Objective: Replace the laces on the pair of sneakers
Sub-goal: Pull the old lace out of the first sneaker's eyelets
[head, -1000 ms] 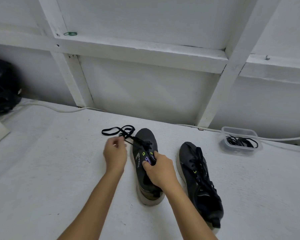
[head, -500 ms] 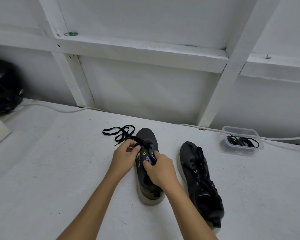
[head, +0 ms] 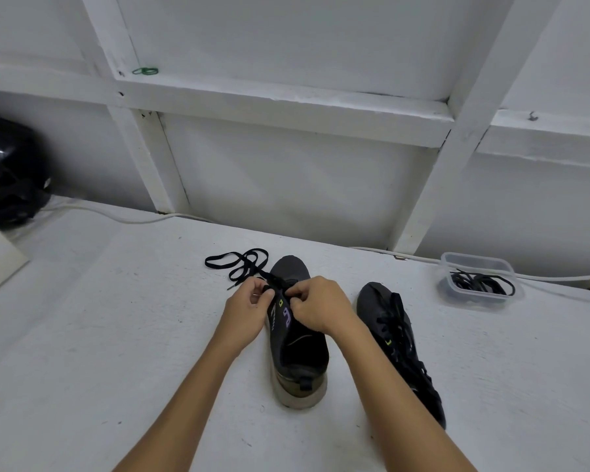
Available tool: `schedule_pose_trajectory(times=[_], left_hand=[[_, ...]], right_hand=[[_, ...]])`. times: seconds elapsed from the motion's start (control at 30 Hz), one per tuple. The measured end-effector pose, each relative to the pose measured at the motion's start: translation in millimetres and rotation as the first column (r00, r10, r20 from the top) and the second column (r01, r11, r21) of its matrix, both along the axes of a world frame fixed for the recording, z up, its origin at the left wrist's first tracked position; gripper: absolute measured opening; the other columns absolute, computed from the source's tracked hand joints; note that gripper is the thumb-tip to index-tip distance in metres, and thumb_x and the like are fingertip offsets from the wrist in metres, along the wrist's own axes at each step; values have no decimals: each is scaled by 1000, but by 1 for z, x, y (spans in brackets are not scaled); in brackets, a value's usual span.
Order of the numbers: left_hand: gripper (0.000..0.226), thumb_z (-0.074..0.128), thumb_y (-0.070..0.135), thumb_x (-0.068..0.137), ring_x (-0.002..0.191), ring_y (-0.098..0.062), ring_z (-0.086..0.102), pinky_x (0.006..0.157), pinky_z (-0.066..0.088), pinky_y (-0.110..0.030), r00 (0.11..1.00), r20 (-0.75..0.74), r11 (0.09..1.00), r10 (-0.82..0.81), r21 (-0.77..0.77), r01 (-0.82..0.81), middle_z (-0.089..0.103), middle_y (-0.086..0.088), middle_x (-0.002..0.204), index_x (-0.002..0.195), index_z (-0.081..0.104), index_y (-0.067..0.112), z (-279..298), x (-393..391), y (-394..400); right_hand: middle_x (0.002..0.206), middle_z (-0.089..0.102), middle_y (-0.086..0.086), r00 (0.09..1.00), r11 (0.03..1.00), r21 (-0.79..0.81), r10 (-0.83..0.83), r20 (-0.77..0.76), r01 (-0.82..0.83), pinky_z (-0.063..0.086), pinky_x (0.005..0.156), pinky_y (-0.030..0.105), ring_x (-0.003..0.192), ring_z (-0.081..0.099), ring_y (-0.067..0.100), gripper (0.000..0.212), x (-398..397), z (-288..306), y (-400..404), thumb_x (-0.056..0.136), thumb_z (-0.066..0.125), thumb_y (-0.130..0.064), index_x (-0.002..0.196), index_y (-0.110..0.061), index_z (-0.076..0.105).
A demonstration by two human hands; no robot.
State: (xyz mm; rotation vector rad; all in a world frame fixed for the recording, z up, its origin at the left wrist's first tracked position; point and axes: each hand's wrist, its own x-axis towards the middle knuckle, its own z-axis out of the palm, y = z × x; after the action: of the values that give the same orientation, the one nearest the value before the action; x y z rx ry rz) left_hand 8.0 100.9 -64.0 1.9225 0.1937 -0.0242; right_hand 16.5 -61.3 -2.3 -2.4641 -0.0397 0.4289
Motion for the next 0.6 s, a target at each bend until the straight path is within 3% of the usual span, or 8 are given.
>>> schedule_pose_trajectory(times=[0.2,0.3,0.43,0.6], left_hand=[[11,61,25,97,83,7,62,65,43,-4,999,26,998,-34,58,33,68,19,84,88,60,31,5,-1,0],[15,66,22,94,88,12,60,70,42,0,995,77,993,-70,105,61,67,18,91,99,62,35,8,-2,-2],[11,68,18,93,91,5,63,78,44,-5,988,110,983,-109,159,90,71,17,94,97,73,27,7,-2,-2],[9,69,17,93,93,7,61,76,42,-2,992,95,985,-82,158,66,71,15,95,97,74,24,7,-3,-3]], right_hand=[[108,74,-5,998,997,-49,61,-2,-61,55,90,32,101,66,19,22,18,-6,0,93,64,-28,110,-31,77],[105,72,-3,998,997,-55,57,40,-55,52,86,31,99,65,21,20,17,-15,1,95,61,-26,108,-30,76],[102,72,-5,997,999,-39,-11,71,14,48,76,28,96,64,21,17,14,-21,2,96,62,-28,103,-33,76],[100,72,-8,996,999,-22,-43,80,45,46,73,28,95,64,18,16,13,-24,3,96,62,-29,101,-36,76]])
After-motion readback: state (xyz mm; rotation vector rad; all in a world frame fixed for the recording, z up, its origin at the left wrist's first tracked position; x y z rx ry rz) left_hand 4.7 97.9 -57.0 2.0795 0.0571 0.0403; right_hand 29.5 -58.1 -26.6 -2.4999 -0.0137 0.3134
